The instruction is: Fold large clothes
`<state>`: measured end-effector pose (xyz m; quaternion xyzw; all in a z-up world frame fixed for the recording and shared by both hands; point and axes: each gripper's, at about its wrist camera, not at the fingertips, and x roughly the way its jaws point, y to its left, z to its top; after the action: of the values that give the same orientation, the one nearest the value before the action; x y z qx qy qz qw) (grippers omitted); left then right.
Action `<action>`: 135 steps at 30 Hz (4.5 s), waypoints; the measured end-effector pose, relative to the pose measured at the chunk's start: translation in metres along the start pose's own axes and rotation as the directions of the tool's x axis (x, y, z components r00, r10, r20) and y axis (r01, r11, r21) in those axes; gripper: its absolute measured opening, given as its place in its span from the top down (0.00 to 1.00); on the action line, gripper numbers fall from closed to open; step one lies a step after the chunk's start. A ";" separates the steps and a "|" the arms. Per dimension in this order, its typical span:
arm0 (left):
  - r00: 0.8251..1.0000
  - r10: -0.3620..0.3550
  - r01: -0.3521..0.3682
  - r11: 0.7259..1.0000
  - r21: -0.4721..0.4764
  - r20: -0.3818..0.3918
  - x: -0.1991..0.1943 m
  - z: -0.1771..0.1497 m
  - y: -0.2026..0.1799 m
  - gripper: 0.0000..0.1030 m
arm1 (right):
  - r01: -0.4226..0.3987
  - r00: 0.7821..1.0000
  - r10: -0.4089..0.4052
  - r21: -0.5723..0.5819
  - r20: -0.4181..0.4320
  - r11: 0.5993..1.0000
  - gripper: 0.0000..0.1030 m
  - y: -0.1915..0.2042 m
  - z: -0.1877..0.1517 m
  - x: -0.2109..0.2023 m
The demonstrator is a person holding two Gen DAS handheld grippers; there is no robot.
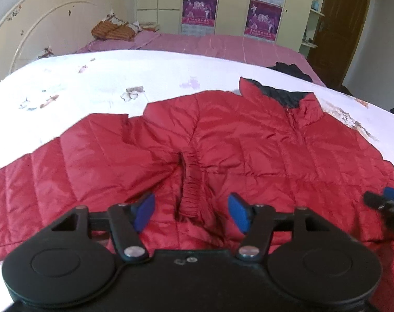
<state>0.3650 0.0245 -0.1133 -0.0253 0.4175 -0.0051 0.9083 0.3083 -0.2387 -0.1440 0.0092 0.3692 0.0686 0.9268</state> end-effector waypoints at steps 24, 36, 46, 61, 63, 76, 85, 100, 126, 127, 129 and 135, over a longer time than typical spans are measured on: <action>0.993 0.113 -0.118 0.961 -0.252 -0.038 -0.068 -0.053 0.141 0.38 | -0.044 0.994 0.034 -0.097 -0.108 0.994 0.43 0.082 -0.007 0.054; 0.978 0.193 -0.208 0.899 -0.386 -0.079 -0.087 -0.075 0.200 0.35 | -0.160 0.986 0.154 -0.092 -0.065 0.983 0.43 0.131 0.007 0.051; 0.964 0.237 -0.260 0.776 -0.574 -0.117 -0.098 -0.098 0.260 0.28 | -0.134 0.987 0.116 -0.163 -0.111 0.977 0.43 0.148 -0.006 0.070; 0.963 0.269 -0.153 0.590 -0.792 0.015 -0.081 -0.113 0.312 0.46 | -0.127 0.989 0.116 -0.134 -0.092 0.983 0.42 0.149 -0.002 0.064; 0.956 0.292 -0.156 0.574 -0.804 0.023 -0.080 -0.115 0.318 0.66 | -0.129 0.989 0.118 -0.133 -0.089 0.983 0.42 0.151 -0.003 0.065; 0.951 0.258 -0.065 0.707 -0.705 0.172 -0.094 -0.081 0.296 0.96 | -0.139 0.987 0.129 -0.109 -0.097 0.984 0.40 0.146 0.000 0.069; 0.955 0.052 0.085 0.896 -0.435 0.293 -0.098 -0.021 0.204 0.96 | -0.137 0.989 0.132 -0.065 -0.070 0.988 0.39 0.130 0.004 0.052; 0.901 -0.423 0.417 0.906 0.077 0.097 -0.029 0.004 -0.031 0.96 | -0.007 1.000 0.007 0.102 -0.006 0.995 0.39 0.029 -0.002 -0.005; 0.998 -0.003 0.004 1.000 -0.014 0.058 -0.051 -0.051 0.086 0.24 | -0.181 0.983 0.181 0.152 0.015 0.972 0.08 0.054 0.020 0.005; 0.999 0.004 -0.003 1.000 -0.024 0.050 -0.049 -0.051 0.090 0.24 | -0.189 0.982 0.187 0.178 0.027 0.966 0.08 0.051 0.020 0.005; 0.999 0.014 -0.013 1.000 -0.025 0.039 -0.043 -0.054 0.092 0.24 | -0.215 0.977 0.209 0.210 0.051 0.954 0.08 0.049 0.022 0.002; 0.998 0.038 -0.039 0.999 0.032 0.047 -0.020 -0.054 0.082 0.31 | -0.261 0.965 0.252 0.184 0.068 0.948 0.08 0.058 0.027 0.000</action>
<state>0.3106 0.1048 -0.1374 -0.0023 0.3967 0.0059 0.9179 0.3197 -0.1800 -0.1203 0.1479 0.3493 0.1524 0.9126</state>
